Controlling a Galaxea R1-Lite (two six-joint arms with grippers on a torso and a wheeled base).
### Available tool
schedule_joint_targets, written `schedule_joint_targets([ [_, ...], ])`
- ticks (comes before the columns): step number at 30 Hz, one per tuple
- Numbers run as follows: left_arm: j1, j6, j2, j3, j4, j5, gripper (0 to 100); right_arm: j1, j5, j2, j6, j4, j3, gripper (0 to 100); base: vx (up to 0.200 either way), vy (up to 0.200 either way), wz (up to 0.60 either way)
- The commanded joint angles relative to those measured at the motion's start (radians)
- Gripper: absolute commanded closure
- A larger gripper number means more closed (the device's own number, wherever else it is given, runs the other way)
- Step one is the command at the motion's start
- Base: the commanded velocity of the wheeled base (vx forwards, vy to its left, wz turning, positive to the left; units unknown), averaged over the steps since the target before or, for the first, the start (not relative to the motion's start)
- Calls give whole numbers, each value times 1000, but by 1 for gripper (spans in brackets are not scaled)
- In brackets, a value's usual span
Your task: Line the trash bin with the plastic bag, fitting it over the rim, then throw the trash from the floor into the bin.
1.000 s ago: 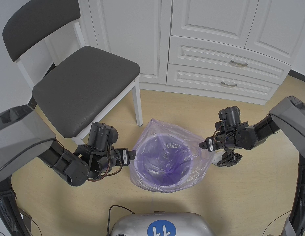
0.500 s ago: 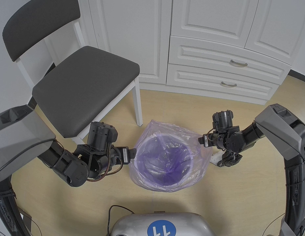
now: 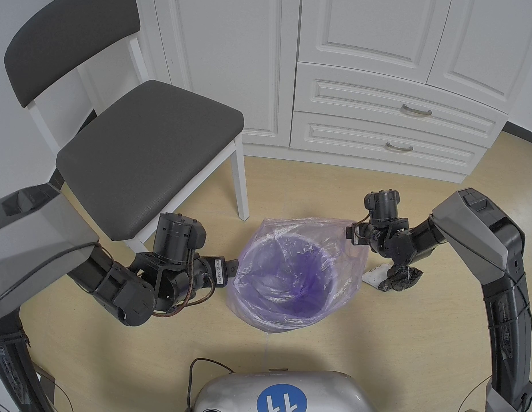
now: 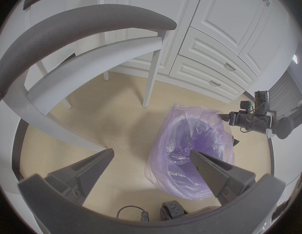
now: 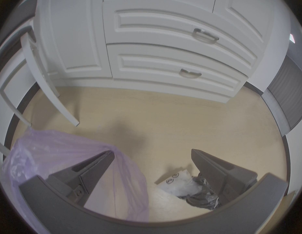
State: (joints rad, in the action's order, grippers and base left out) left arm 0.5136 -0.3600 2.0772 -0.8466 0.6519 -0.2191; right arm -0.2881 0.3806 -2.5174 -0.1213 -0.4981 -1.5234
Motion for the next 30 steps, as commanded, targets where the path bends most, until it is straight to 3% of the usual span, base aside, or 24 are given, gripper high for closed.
schedule_joint_targets([
  [1,2,1,32,-14,2,3,0,-22,-42,43,2,6,74,0,0,0,0],
  [5,3,3,78,-52,-6,11,0,-43,-82,91,2,9,134,0,0,0,0],
  [16,-10,26,299,-223,-25,6,0,-79,-82,101,3,-2,172,0,0,0,0],
  [30,-116,53,242,-226,-43,0,0,-60,-82,80,6,1,158,0,0,0,0],
])
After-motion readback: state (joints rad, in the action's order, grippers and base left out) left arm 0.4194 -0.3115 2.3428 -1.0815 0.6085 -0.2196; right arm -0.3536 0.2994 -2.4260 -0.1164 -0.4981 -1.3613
